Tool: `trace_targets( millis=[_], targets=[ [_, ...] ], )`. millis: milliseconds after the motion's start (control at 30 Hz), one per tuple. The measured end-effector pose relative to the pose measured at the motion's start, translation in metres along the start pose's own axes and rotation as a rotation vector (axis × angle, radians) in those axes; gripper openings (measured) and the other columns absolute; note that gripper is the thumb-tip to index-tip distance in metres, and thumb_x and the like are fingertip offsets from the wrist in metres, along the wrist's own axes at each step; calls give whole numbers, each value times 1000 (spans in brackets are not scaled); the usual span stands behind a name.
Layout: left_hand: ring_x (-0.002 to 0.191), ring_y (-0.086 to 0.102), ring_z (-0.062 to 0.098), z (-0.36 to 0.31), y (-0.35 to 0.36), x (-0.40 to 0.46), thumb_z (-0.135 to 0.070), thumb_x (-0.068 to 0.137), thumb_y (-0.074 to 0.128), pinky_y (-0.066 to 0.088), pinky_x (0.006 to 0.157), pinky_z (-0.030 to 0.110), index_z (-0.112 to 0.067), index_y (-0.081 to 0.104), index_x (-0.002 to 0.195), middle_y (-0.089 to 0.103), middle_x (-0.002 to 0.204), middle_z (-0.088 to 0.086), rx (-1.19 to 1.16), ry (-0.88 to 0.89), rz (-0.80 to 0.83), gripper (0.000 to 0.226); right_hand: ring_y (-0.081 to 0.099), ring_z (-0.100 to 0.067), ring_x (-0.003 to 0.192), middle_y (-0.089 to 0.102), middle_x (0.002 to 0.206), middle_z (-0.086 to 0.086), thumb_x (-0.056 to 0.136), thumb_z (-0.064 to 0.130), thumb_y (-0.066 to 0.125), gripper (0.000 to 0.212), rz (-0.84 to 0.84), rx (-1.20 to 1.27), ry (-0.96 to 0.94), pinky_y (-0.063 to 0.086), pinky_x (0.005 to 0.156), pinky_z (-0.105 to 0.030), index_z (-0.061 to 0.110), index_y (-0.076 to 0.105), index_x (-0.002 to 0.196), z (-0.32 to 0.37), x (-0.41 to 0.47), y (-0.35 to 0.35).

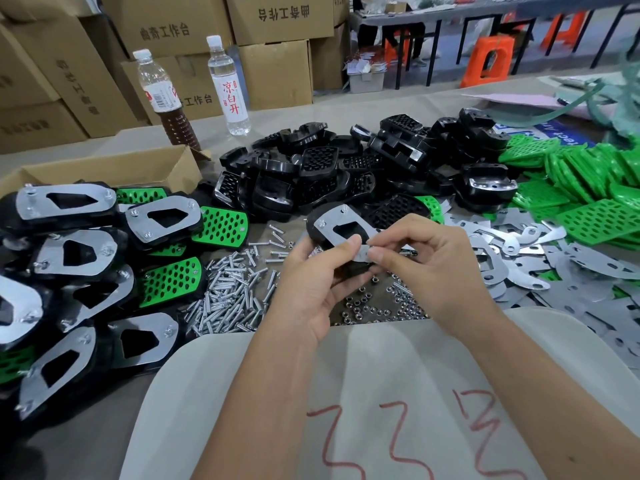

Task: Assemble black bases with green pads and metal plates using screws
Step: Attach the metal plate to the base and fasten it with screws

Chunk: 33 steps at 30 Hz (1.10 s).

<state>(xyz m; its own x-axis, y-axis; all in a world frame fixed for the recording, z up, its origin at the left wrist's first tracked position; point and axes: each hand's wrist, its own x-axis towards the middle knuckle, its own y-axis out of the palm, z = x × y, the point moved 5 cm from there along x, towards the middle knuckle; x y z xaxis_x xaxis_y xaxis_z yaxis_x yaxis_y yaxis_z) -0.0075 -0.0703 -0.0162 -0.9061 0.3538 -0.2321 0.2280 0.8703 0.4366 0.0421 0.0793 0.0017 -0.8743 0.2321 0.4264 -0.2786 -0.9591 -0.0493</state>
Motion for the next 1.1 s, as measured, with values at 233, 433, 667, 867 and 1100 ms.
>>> trace_targets(
  millis=[233,433,667,867,1100],
  targets=[
    [87,79,24,1,0,-1,-5,93,74,63,68,29,-12,68,125,80,105,13,3,-13,-24,33,66,-43,81,64,84,-15,80,-8,82,17,0,19,91,63,71,-49,7,78,86,-3,-1,0],
    [84,78,24,3,1,0,-3,95,72,63,69,31,-13,65,126,80,105,16,-20,-4,-26,33,69,-19,70,63,80,-7,82,-1,84,14,-1,-104,80,58,64,-29,7,72,83,1,-3,2],
    [84,78,25,4,1,0,-3,94,72,61,67,29,-13,67,124,79,106,15,-44,-2,-30,32,68,-23,71,64,79,-9,85,-4,80,15,9,-106,59,58,66,-28,5,69,84,2,-2,2],
    [80,78,24,4,1,2,-2,95,72,61,66,29,-13,67,123,80,98,12,-55,11,-31,31,70,-9,69,60,84,2,85,-7,79,20,31,-72,48,58,69,-24,12,81,94,4,-2,5],
    [78,78,21,6,0,2,-1,95,71,60,62,28,-14,69,118,80,97,9,-119,14,-77,27,75,-23,72,63,90,-14,86,-10,76,22,33,-67,46,59,68,-25,7,80,99,5,-3,6]
  ],
)
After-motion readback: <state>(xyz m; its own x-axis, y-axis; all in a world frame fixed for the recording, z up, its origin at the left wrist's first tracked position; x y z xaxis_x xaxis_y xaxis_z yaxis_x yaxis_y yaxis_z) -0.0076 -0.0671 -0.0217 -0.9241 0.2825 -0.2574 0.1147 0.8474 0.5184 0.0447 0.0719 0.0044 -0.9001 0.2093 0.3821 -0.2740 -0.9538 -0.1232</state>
